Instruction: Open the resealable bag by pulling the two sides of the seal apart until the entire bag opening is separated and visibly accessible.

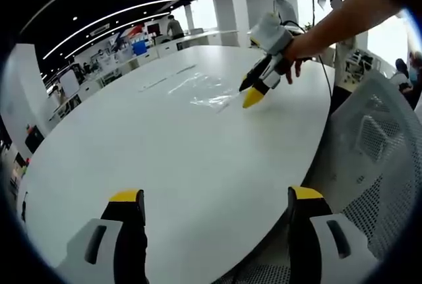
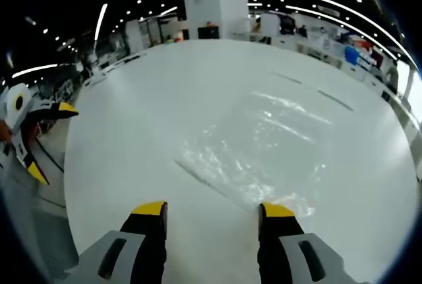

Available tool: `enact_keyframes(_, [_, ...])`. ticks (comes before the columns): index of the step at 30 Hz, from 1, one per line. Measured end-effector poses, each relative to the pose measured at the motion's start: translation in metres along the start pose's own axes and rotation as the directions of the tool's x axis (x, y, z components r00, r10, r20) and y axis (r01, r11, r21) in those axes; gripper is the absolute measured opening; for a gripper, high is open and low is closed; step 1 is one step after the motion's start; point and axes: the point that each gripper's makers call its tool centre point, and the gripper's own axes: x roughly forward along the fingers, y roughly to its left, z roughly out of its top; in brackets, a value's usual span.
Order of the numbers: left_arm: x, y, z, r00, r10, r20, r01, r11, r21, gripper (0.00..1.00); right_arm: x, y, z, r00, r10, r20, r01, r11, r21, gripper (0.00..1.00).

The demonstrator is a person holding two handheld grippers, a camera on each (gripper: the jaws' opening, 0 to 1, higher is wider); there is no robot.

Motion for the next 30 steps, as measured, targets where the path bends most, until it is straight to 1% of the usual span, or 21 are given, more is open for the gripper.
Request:
enact_keyframes(4, [0.0, -0.001, -0.002, 1.0, -0.001, -0.008, 0.001, 1.0, 0.002, 0.87, -0.001, 0.003, 0.001, 1.0, 0.016, 0.001, -0.016, 0.999, 0.028, 0.51])
enact_keyframes(6, [0.001, -0.003, -0.003, 1.0, -0.007, -0.014, 0.007, 1.0, 0.012, 0.87, -0.002, 0.006, -0.001, 1.0, 0.022, -0.005, -0.022, 0.999, 0.024, 0.49])
enact_keyframes(10, [0.002, -0.003, -0.004, 1.0, -0.009, -0.023, 0.009, 1.0, 0.013, 0.87, -0.005, 0.02, -0.006, 0.998, 0.058, -0.021, -0.058, 0.998, 0.011, 0.48])
enact_keyframes(12, [0.002, -0.003, -0.004, 1.0, -0.009, -0.022, 0.009, 1.0, 0.014, 0.87, -0.008, 0.025, -0.009, 0.997, 0.073, -0.024, -0.073, 0.997, 0.016, 0.46])
enact_keyframes(15, [0.002, -0.004, -0.005, 1.0, -0.009, -0.025, 0.009, 1.0, 0.019, 0.87, -0.009, 0.028, -0.012, 0.998, 0.068, -0.019, -0.067, 0.997, 0.022, 0.41])
enact_keyframes(17, [0.002, -0.004, -0.005, 1.0, -0.011, -0.025, 0.012, 1.0, 0.021, 0.87, -0.009, 0.032, -0.012, 0.997, 0.074, -0.014, -0.074, 0.997, 0.012, 0.41])
enact_keyframes(19, [0.002, -0.004, -0.005, 1.0, -0.012, -0.026, 0.012, 1.0, 0.02, 0.87, -0.01, 0.034, -0.011, 0.997, 0.079, -0.024, -0.079, 0.997, -0.008, 0.4])
enact_keyframes(20, [0.002, -0.004, -0.005, 1.0, -0.012, -0.027, 0.012, 1.0, 0.02, 0.87, -0.011, 0.033, -0.009, 0.997, 0.074, -0.018, -0.074, 0.997, -0.028, 0.39])
enact_keyframes(21, [0.002, -0.004, -0.005, 1.0, -0.011, -0.027, 0.012, 1.0, 0.02, 0.87, -0.011, 0.03, -0.003, 0.998, 0.058, 0.007, -0.058, 0.997, -0.054, 0.39])
enact_keyframes(24, [0.002, -0.004, -0.005, 1.0, -0.008, -0.028, 0.009, 1.0, 0.025, 0.86, -0.012, 0.024, 0.0, 0.999, 0.047, 0.011, -0.047, 0.998, -0.05, 0.39])
enact_keyframes(26, [0.002, -0.003, -0.005, 1.0, -0.006, -0.027, 0.007, 1.0, 0.029, 0.86, -0.012, 0.023, -0.001, 0.999, 0.043, -0.005, -0.043, 0.997, -0.069, 0.38])
enact_keyframes(28, [0.002, -0.003, -0.004, 1.0, -0.003, -0.023, 0.004, 1.0, 0.027, 0.86, -0.013, 0.017, -0.005, 0.999, 0.03, -0.04, -0.035, 0.991, -0.128, 0.37])
enact_keyframes(30, [0.002, -0.002, -0.003, 1.0, 0.0, -0.019, 0.0, 1.0, 0.025, 0.86, -0.013, 0.018, -0.005, 0.999, 0.037, -0.039, -0.041, 0.991, -0.13, 0.33])
